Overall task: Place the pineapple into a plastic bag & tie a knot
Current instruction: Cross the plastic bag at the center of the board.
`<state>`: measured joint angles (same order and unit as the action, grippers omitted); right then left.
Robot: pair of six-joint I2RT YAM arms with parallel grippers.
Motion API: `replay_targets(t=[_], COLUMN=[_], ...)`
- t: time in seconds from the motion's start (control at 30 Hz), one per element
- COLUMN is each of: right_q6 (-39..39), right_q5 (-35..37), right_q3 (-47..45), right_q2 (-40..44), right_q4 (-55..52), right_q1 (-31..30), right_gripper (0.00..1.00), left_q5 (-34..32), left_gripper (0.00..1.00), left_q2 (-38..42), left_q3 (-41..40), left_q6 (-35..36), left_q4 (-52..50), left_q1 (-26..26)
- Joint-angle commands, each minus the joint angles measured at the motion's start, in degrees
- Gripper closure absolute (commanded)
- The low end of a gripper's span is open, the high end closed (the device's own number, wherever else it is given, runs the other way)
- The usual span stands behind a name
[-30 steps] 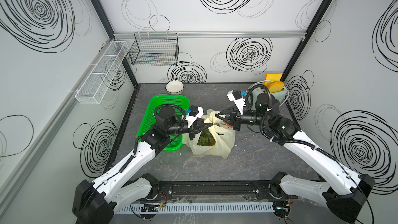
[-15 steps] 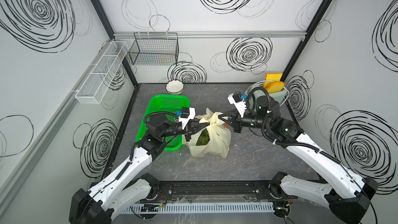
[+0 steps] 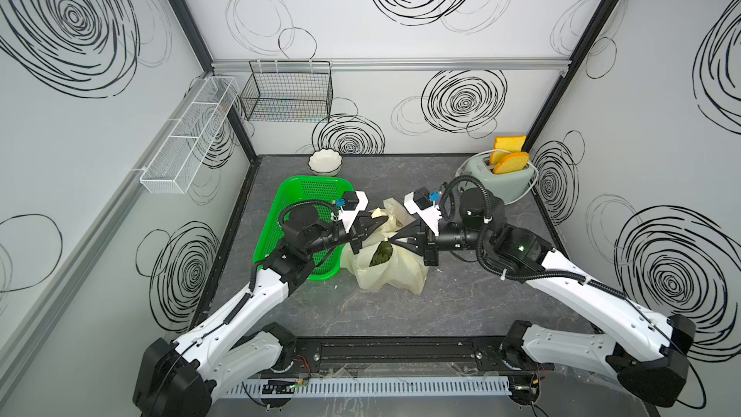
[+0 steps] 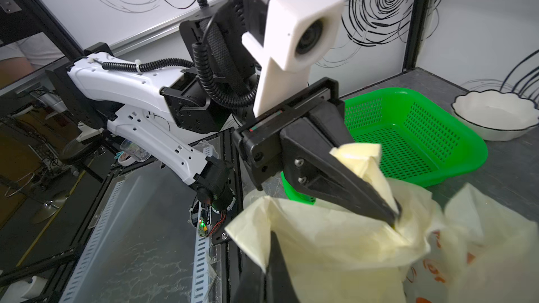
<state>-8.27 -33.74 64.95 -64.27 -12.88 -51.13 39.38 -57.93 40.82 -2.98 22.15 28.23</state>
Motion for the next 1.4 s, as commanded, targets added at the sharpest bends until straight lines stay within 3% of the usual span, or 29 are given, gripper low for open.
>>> replay_targets(t=[0.0,0.13,0.43,0.73,1.07,1.37], right_q6=[1.4,2.7,8.9,6.4,-4.1,-11.3], right_q5=[3.5,8.6,21.3,35.6,48.0,48.7], right_q3=[0.4,-1.1,-2.7,-3.5,-7.7,-11.8], right_q2=[-3.0,-6.1,-9.2,-10.8,-10.7,-10.2], right_q4=[4.5,3.8,-8.9,-11.0,1.6,16.0], right_q1=[-2.9,-6.1,-8.5,-8.2,-6.5,-2.0], right_gripper=[1.0,1.0,1.0,1.0,1.0,1.0], left_q5=[-0.3,0.0,-0.5,-1.0,-1.5,1.7], left_gripper=[1.0,1.0,1.0,1.0,1.0,1.0], left_q2=[-0.2,0.0,0.5,1.8,4.5,6.6], left_q3=[0.1,0.0,1.2,2.1,1.8,1.0], left_q6=[0.5,0.5,0.9,2.0,4.7,4.4], left_q4=[1.8,2.0,0.7,-2.3,-10.0,-14.7], left_q1=[0.2,0.3,0.1,-0.1,-0.4,-0.1])
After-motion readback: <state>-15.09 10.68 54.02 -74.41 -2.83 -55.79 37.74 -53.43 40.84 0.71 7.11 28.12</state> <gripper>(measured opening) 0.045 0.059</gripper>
